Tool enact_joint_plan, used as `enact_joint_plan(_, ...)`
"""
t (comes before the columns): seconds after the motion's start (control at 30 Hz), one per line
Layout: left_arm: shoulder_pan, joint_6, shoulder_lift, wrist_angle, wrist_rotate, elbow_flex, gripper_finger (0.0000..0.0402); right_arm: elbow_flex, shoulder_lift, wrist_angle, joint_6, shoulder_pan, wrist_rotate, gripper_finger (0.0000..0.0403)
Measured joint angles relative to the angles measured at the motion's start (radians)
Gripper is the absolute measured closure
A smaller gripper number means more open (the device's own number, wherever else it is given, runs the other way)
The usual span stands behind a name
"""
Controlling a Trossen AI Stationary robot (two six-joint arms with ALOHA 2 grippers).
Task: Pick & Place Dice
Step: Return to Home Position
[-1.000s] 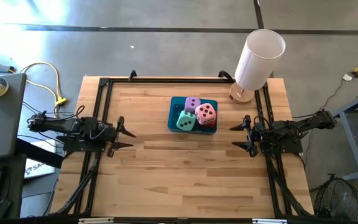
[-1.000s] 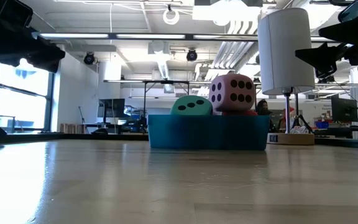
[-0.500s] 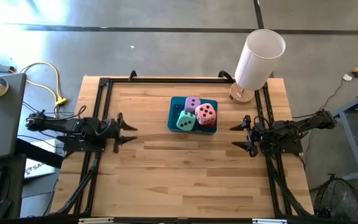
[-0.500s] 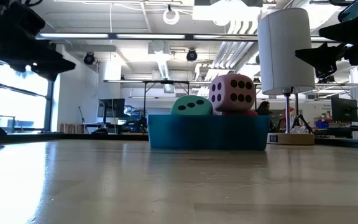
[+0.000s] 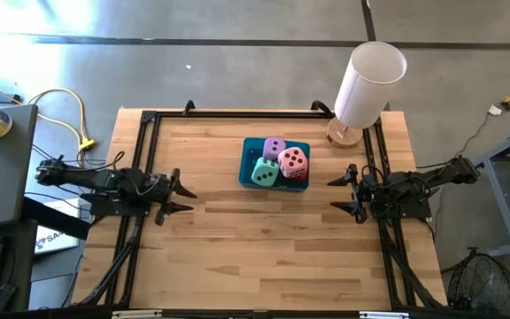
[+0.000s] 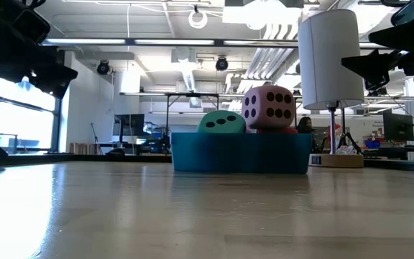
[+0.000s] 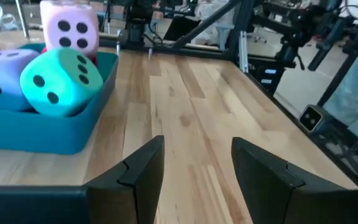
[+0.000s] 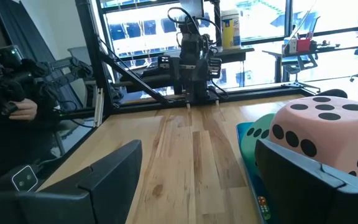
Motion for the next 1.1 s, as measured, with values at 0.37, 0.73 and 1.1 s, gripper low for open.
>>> enact_joint_plan(0.37,0.002,0.042,0.056,0.118,-0.014,-0.004,0.0222,0.000,0.000,0.000,0.000,0.000,0.000,0.0098)
enact_joint_plan(0.73,0.002,0.042,0.052,0.178,-0.015,-0.002,0.0222,0.000,0.000,0.000,0.000,0.000,0.000,0.0098)
enact_joint_plan(1.1,0.005,0.042,-0.098,0.234,-0.014,0.000,0.0222,0.000,0.000,0.000,0.000,0.000,0.000,0.0098)
